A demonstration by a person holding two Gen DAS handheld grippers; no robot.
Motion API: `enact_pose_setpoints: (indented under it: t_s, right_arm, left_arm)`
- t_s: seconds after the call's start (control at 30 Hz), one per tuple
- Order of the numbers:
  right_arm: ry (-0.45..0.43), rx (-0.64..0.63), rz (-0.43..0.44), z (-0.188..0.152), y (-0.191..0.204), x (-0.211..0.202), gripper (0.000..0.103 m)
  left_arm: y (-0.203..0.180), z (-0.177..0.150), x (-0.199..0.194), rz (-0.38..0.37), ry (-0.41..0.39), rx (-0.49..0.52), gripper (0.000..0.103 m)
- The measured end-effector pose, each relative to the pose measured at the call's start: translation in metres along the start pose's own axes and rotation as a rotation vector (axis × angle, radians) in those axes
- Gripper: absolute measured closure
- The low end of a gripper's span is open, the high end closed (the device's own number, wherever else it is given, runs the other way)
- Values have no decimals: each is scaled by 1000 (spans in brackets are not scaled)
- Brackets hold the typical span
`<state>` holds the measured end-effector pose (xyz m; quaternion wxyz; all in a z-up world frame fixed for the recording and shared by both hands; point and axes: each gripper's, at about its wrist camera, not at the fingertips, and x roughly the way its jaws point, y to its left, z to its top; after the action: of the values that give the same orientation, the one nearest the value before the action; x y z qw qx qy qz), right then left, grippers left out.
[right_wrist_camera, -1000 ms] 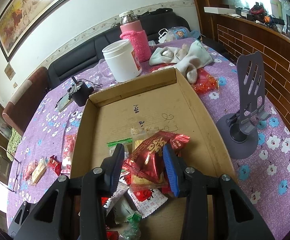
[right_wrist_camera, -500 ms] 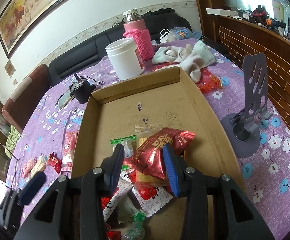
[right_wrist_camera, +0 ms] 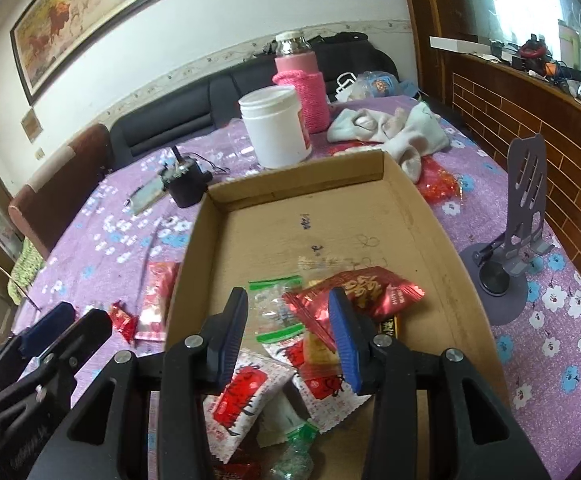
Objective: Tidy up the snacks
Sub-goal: 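Grasp a pink character-printed packet with the left gripper while the right moves to the pile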
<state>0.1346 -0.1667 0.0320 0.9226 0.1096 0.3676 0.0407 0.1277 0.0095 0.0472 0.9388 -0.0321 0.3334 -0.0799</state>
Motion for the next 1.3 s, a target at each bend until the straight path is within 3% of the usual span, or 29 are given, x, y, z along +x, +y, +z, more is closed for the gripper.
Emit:
enact_pose_setpoints:
  t_s: [0.13,0.3,0.43,0.53,0.63,0.77,1.03,1.2,1.3]
  right_arm:
    - [-23,2,34,1,1,-8,57]
    - [-31,-33,73,-1,13,-12,56]
    - [-45,-91,96,-6,30,-17,56]
    - [-58,-123,98,-9,38,-20,56]
    - [-55,-135,107,-11,42,-20,56]
    - [-49,-153,106,-14,47,-18,56]
    - [-27,-137,114,-14,43,-13,56]
    - [-22,-135,115,-14,43,-12,56]
    - [-23,-137,118,-15,44,-12,56]
  left_arm:
    - [21,3,3,8,56,-59,41]
    - [59,3,-3,-10,114,-160,41]
    - [87,2,-14,27,118,-159,41]
    - [115,1,-17,103,121,-127,41]
    - [150,0,-8,163,162,-122,41]
    - [194,2,12,168,222,-182,41]
    - [228,2,51,206,277,-208,43]
    - [235,-6,46,114,298,-254,44]
    - [225,-15,38,78,332,-231,43]
